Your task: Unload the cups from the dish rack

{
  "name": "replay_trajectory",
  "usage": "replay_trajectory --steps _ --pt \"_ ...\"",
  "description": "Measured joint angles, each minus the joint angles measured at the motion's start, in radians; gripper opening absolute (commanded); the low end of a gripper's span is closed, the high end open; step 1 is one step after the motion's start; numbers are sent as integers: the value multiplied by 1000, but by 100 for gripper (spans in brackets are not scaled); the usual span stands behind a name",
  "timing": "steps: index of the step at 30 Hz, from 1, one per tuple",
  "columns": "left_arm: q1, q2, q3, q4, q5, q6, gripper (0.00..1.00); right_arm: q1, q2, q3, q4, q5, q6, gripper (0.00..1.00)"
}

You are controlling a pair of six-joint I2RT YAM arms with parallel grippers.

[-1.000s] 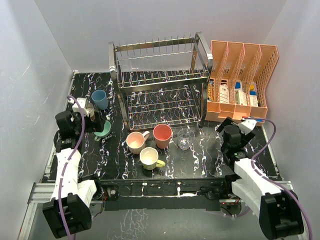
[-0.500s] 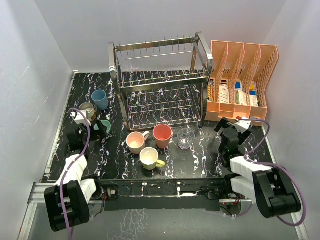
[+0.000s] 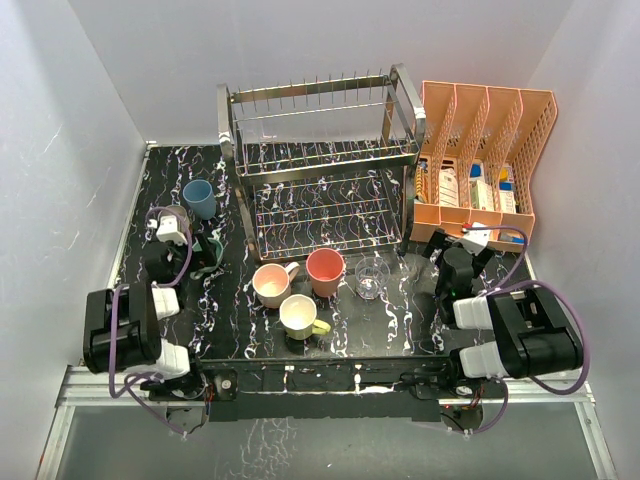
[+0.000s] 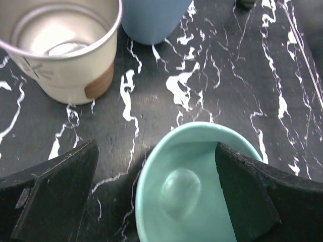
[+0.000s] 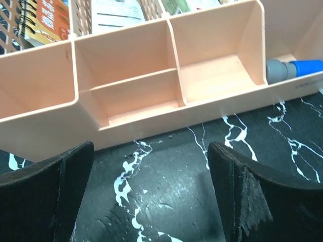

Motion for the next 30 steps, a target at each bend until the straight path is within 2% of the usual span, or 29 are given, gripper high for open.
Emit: replay_trajectory --steps 9,16,30 --pt "-83 122 1 232 -85 24 97 -57 89 13 124 -121 -31 98" --pt "-141 226 -1 426 -171 39 97 -62 212 15 211 -276 -91 98" --pt "-156 239 1 451 -209 46 97 -65 221 21 265 -329 -113 98"
